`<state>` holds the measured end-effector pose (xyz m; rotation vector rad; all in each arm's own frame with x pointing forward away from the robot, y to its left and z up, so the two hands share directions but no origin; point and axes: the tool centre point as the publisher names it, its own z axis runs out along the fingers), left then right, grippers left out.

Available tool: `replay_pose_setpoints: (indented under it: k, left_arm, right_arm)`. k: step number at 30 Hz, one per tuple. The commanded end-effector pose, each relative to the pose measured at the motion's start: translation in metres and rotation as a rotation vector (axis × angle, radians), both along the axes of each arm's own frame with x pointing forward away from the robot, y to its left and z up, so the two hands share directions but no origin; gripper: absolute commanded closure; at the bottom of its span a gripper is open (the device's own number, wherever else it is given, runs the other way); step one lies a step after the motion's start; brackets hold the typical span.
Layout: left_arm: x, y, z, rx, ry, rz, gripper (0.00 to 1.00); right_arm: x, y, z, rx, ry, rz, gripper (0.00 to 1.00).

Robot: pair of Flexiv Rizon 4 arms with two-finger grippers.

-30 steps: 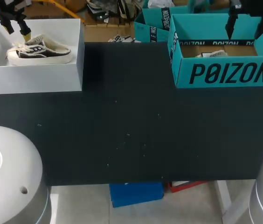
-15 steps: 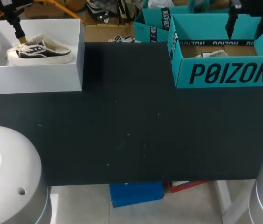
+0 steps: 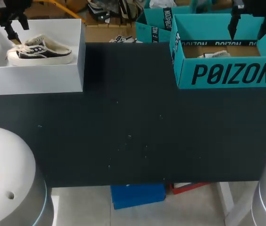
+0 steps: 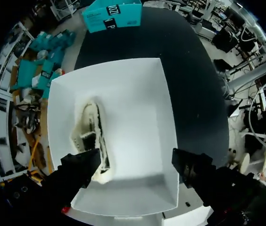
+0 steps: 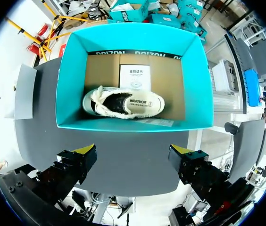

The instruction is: Take the shoe out of the shoebox, open the shoe tongue, remove and reinsert the insole, then place the shoe into the shoebox

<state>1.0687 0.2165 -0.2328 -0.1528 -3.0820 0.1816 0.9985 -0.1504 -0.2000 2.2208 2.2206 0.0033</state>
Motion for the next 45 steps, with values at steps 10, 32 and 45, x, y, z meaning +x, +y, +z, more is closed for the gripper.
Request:
replay_pose_setpoints:
  k: [10,32,45]
  left_arm:
    - [0.059,0.006,-0.050,0.037,-0.003,0.069,0.28]
    - [0.071,0.006,-0.115,0.094,0.009,0.086,0.54]
    - [0.077,0.001,-0.140,0.102,-0.002,0.093,0.54]
  right_arm:
    - [0.001,0.000,0.000,0.000,0.001,0.000,0.00]
    - [0.001,0.000,0.000,0.000,0.001,0.000,0.00]
    - [0.001,0.000,0.000,0.000,0.001,0.000,0.00]
